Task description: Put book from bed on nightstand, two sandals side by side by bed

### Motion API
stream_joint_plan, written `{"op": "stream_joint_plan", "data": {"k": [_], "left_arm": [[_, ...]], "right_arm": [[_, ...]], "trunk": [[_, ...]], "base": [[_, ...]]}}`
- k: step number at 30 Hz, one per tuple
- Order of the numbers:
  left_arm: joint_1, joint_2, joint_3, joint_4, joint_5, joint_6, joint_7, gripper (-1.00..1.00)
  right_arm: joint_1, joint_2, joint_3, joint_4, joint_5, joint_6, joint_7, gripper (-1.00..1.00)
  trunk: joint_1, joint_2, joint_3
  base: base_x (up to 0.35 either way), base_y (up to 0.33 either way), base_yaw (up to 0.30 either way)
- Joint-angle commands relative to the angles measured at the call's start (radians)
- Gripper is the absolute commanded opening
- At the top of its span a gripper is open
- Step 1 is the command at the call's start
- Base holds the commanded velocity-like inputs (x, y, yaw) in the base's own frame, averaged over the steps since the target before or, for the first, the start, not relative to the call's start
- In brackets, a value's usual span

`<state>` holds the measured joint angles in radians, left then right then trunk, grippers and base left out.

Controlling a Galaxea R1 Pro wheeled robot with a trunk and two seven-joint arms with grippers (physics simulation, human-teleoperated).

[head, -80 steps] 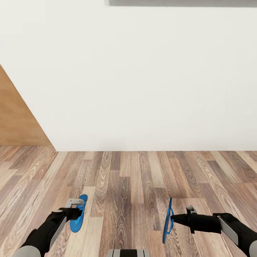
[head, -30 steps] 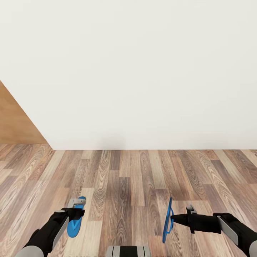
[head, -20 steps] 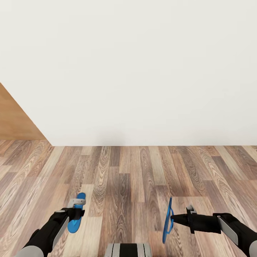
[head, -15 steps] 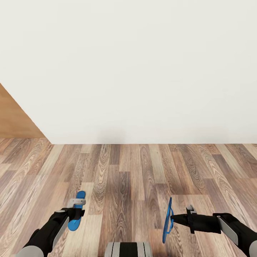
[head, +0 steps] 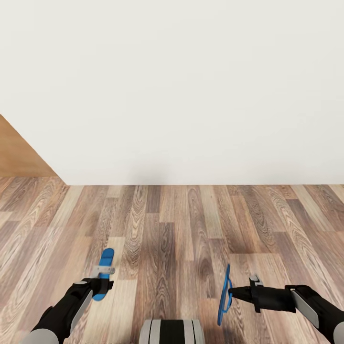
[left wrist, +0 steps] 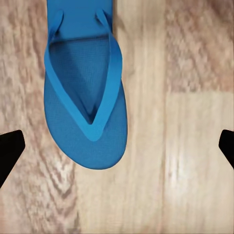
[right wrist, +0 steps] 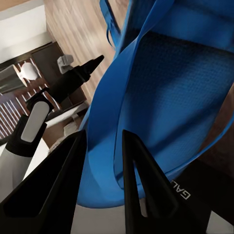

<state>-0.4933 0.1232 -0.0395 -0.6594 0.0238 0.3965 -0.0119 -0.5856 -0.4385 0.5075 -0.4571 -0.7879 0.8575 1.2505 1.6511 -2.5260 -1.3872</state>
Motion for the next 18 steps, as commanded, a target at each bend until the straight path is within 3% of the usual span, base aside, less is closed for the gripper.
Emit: {"op": "stream_joint_plan", "data": {"k": [1,5,18], "left_arm": [[0.0,0.001,-0.003,-0.002,0.002,0.005,0.0,1.0],[0.0,0.001,-0.003,-0.002,0.002,0.005,0.0,1.0],[0.0,0.002,0.0,-0.003,0.002,0.005,0.0,1.0]], "right_arm": [[-0.001,-0.001,0.006,0.0,-0.008,0.008,0.003,-1.0],[-0.001,-0.001,0.005,0.0,-0.008,0.008,0.003,-1.0],[-0.001,0.0,0.005,0.0,-0.007,0.008,0.006,-1.0]], "trunk": [[0.0,-0.001,-0.005],[0.002,-0.002,-0.02],[0.002,-0.002,-0.02]], "base": [[0.0,0.0,0.0],[0.0,0.0,0.0],[0.0,0.0,0.0]]}}
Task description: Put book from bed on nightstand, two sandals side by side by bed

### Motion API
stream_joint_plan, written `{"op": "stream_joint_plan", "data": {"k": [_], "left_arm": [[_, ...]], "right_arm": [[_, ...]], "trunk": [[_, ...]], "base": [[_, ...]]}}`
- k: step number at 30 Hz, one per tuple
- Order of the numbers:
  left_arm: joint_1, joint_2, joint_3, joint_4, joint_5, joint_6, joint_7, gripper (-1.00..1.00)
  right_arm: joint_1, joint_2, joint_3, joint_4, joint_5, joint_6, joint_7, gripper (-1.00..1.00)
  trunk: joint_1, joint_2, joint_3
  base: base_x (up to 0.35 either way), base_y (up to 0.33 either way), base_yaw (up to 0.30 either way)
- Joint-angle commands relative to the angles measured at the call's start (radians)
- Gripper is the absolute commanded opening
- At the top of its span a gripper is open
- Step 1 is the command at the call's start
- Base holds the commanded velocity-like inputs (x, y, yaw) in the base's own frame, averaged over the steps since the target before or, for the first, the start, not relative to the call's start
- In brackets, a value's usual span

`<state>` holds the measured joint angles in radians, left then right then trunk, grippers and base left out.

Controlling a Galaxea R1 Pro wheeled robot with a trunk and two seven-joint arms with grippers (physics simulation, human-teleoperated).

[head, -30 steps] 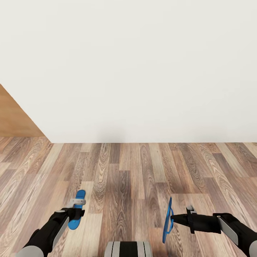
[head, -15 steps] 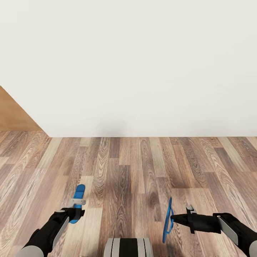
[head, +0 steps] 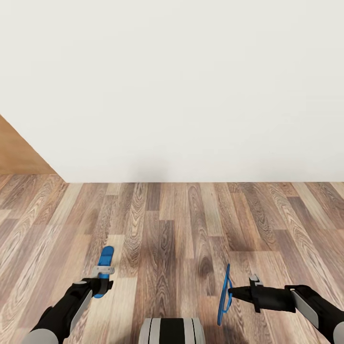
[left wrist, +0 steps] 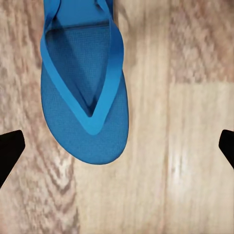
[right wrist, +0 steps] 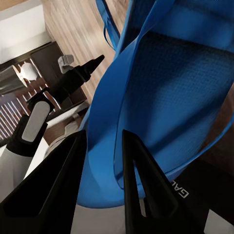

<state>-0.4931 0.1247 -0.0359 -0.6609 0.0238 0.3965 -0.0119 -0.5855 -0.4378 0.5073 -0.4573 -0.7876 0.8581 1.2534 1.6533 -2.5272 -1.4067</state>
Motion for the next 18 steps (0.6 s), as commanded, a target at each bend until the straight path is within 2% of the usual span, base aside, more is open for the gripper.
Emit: {"op": "stream_joint_plan", "data": {"k": [1,5,12,18], "left_arm": [[0.0,0.001,-0.003,-0.002,0.002,0.005,0.0,1.0],[0.0,0.001,-0.003,-0.002,0.002,0.005,0.0,1.0],[0.0,0.001,-0.002,-0.002,0.002,0.005,0.0,1.0],[0.0,0.001,-0.002,-0.002,0.002,0.005,0.0,1.0]], "right_arm": [[-0.001,-0.001,0.005,0.0,-0.007,0.007,0.003,-1.0],[-0.001,-0.001,0.005,0.0,-0.007,0.007,0.003,-1.0],[-0.001,-0.001,0.006,0.0,-0.007,0.007,0.003,-1.0],[-0.001,-0.001,0.005,0.0,-0.007,0.007,0.003,-1.0]], "trunk": [[0.0,0.0,-0.001],[0.0,0.0,-0.001],[0.0,0.0,-0.001],[0.0,0.0,-0.001]], "base": [[0.051,0.0,0.0],[0.197,0.0,0.0],[0.071,0.009,0.0],[0.271,0.079,0.0]]}}
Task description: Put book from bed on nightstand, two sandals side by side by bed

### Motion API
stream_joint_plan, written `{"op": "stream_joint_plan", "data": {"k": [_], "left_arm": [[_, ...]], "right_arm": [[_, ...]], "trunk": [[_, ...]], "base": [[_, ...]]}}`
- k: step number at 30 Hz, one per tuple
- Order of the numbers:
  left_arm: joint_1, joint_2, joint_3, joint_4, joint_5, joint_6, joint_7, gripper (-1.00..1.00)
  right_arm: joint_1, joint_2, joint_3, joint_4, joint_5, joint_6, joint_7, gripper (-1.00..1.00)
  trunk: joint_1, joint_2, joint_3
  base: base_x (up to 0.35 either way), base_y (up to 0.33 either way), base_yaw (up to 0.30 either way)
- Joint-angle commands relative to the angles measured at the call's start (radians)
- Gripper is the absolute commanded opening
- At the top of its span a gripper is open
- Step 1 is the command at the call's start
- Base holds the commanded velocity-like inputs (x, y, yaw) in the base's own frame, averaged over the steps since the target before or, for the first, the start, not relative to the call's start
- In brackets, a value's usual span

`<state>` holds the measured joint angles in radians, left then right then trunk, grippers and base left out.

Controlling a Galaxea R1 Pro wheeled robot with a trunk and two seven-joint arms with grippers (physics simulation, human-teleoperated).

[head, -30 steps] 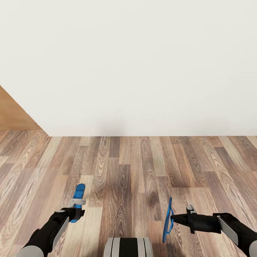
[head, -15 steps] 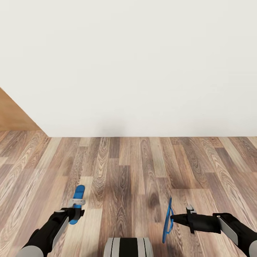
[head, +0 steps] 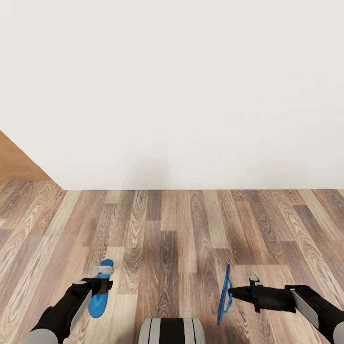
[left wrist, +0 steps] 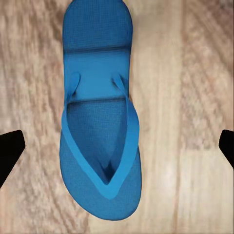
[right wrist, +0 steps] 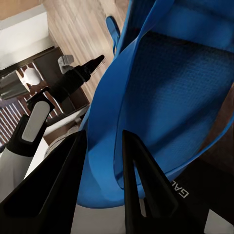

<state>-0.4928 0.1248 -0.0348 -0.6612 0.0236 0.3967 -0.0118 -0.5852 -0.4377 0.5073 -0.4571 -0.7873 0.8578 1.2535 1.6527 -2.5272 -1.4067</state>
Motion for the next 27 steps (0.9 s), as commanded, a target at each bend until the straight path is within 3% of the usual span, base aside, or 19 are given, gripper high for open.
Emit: {"op": "stream_joint_plan", "data": {"k": [1,20,27], "left_arm": [[0.0,0.001,-0.004,-0.001,0.002,0.005,0.0,1.0],[0.0,0.001,-0.004,-0.001,0.002,0.004,0.0,1.0],[-0.001,0.001,-0.003,-0.001,0.002,0.005,0.0,1.0]], "right_arm": [[-0.001,-0.001,0.005,0.0,-0.007,0.007,0.003,-1.0],[-0.001,-0.001,0.006,0.0,-0.007,0.007,0.003,-1.0],[-0.001,-0.001,0.006,0.0,-0.007,0.007,0.003,-1.0]], "trunk": [[0.0,0.0,-0.001],[0.0,0.0,-0.001],[0.004,-0.002,-0.028]], "base": [[0.262,0.055,0.0],[0.072,0.004,0.0],[0.0,0.0,0.0]]}}
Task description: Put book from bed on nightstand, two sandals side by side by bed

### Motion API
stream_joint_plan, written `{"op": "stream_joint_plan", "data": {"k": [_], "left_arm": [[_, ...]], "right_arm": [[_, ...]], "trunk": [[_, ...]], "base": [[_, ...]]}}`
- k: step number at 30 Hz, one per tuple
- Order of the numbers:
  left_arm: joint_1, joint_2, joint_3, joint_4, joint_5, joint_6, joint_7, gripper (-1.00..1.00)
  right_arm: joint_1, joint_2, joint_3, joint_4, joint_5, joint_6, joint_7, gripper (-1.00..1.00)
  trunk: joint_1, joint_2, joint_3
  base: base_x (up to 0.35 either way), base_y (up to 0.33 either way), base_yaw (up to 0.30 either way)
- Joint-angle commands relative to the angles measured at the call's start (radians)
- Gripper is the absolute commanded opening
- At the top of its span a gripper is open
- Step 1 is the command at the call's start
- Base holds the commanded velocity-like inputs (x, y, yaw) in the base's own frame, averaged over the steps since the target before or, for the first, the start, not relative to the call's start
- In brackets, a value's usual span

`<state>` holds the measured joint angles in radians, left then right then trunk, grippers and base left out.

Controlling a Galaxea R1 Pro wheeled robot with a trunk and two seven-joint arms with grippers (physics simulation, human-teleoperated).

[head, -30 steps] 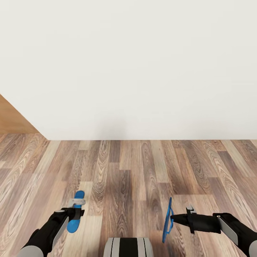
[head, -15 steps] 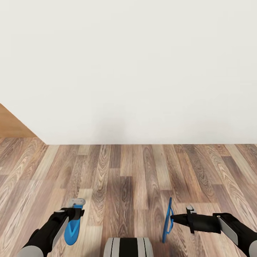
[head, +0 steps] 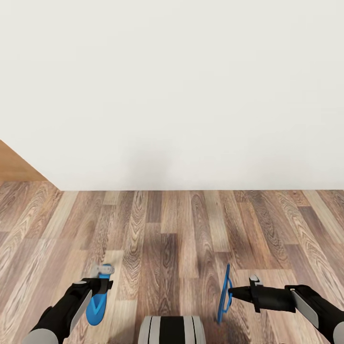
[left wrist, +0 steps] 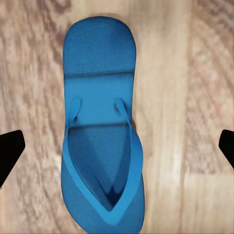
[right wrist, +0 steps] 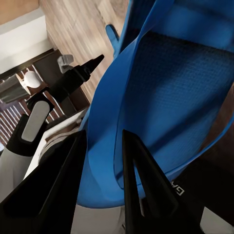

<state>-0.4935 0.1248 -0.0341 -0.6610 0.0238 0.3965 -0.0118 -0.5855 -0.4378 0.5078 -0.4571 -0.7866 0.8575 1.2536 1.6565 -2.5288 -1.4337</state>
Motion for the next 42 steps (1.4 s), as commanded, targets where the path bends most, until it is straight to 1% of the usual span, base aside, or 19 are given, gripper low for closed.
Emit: {"op": "stream_joint_plan", "data": {"k": [1,21,29,30,31,32,33,34,35,36,39,42], "left_arm": [[0.0,0.001,-0.004,-0.002,0.002,0.005,0.0,1.0],[0.001,0.001,-0.003,-0.002,0.002,0.005,0.0,1.0],[0.0,0.002,-0.002,-0.002,0.002,0.005,0.0,1.0],[0.001,0.002,0.002,-0.002,0.002,0.005,0.001,1.0],[0.001,0.003,0.018,-0.002,0.002,0.005,0.008,1.0],[0.0,0.003,0.026,-0.002,0.002,0.005,0.013,1.0],[0.0,0.002,0.045,-0.002,0.002,0.005,0.027,1.0],[0.0,0.002,0.055,-0.002,0.002,0.005,0.036,1.0],[0.0,0.001,0.079,-0.003,0.002,0.005,0.063,1.0],[0.0,0.001,0.089,-0.003,0.002,0.004,0.077,1.0],[0.001,0.0,0.103,-0.003,0.002,0.004,0.096,1.0],[0.0,0.0,0.104,-0.003,0.003,0.004,0.099,1.0]], "right_arm": [[-0.001,-0.001,0.005,0.0,-0.008,0.008,0.003,-1.0],[-0.001,-0.001,0.005,0.0,-0.008,0.008,0.003,-1.0],[-0.001,-0.001,0.005,0.0,-0.008,0.008,0.003,-1.0],[-0.001,-0.001,0.005,0.0,-0.008,0.008,0.003,-1.0],[-0.001,-0.001,0.005,0.0,-0.008,0.008,0.003,-1.0],[-0.001,-0.001,0.005,0.0,-0.008,0.008,0.003,-1.0],[-0.001,-0.001,0.005,0.0,-0.008,0.008,0.003,-1.0],[-0.001,-0.001,0.005,0.0,-0.008,0.008,0.003,-1.0],[-0.001,-0.001,0.005,0.0,-0.008,0.008,0.003,-1.0],[-0.001,-0.001,0.005,0.0,-0.008,0.008,0.003,-1.0],[-0.001,-0.002,0.005,0.0,-0.008,0.008,0.004,-1.0],[-0.001,-0.001,0.005,0.0,-0.008,0.008,0.004,-1.0]], "trunk": [[0.0,-0.001,-0.005],[0.009,-0.005,-0.082],[0.009,-0.005,-0.082],[0.009,-0.005,-0.082],[0.009,-0.005,-0.082],[0.009,-0.005,-0.082],[0.009,-0.005,-0.082],[0.009,-0.005,-0.082],[0.009,-0.005,-0.082],[0.009,-0.005,-0.082],[0.009,-0.005,-0.082],[0.009,-0.005,-0.082]], "base": [[0.0,0.0,0.0],[0.0,0.0,0.0],[0.0,0.0,0.0],[0.0,0.0,0.0],[0.0,0.0,0.0],[0.0,0.0,0.0],[0.0,0.0,0.0],[0.0,0.0,0.0],[0.0,0.0,0.0],[0.0,0.0,0.0],[0.0,0.0,0.0],[0.0,0.0,0.0]]}}
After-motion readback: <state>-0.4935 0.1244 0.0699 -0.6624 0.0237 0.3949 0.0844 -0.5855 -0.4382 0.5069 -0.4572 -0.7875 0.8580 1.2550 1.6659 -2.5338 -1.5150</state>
